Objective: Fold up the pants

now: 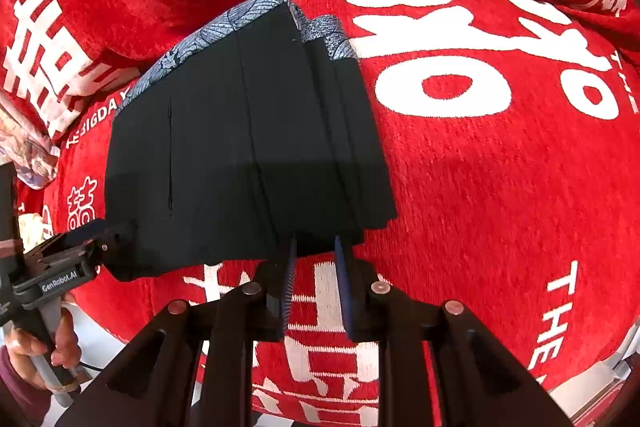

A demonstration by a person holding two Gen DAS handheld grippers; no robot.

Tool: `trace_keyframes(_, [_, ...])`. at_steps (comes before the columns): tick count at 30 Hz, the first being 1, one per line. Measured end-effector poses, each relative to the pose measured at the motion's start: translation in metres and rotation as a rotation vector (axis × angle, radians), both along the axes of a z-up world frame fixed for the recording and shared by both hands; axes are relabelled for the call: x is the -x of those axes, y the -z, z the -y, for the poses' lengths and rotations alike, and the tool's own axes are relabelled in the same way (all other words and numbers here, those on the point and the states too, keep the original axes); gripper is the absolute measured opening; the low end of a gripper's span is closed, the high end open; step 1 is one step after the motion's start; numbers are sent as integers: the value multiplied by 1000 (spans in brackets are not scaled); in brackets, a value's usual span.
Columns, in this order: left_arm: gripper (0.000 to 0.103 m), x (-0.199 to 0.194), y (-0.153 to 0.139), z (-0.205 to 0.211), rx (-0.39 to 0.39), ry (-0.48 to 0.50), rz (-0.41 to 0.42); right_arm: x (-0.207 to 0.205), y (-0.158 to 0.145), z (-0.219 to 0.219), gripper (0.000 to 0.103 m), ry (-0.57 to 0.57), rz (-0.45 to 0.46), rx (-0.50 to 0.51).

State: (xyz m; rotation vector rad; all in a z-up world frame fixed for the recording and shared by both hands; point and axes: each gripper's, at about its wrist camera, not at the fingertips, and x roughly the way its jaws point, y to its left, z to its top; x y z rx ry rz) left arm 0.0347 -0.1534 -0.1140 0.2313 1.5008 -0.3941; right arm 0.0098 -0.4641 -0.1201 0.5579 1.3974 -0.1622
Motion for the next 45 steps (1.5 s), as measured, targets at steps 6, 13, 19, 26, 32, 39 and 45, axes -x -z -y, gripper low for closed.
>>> trace_keyframes(6, [97, 2, 0, -4, -2, 2, 0, 3, -4, 0, 22, 13, -5, -2])
trace_keyframes(13, [102, 0, 0, -6, -27, -4, -6, -2, -8, 4, 32, 26, -2, -8])
trace_keyframes(19, [102, 0, -1, -5, -40, 5, -1, -6, -17, 12, 60, 20, 41, -14])
trace_keyframes(26, [102, -8, 0, -2, -32, 8, -6, -6, -12, 25, 82, 41, 84, -84])
trace_keyframes(32, [102, -22, 3, -8, -34, -21, -14, 0, 2, 34, 82, 71, 40, -141])
trace_keyframes(39, [102, -54, 8, -27, 43, -127, -61, 3, 12, 48, 82, 94, 25, -192])
trace_keyframes(45, [102, -68, 20, -36, 129, -168, -116, -8, 21, 57, 82, 73, 45, -249])
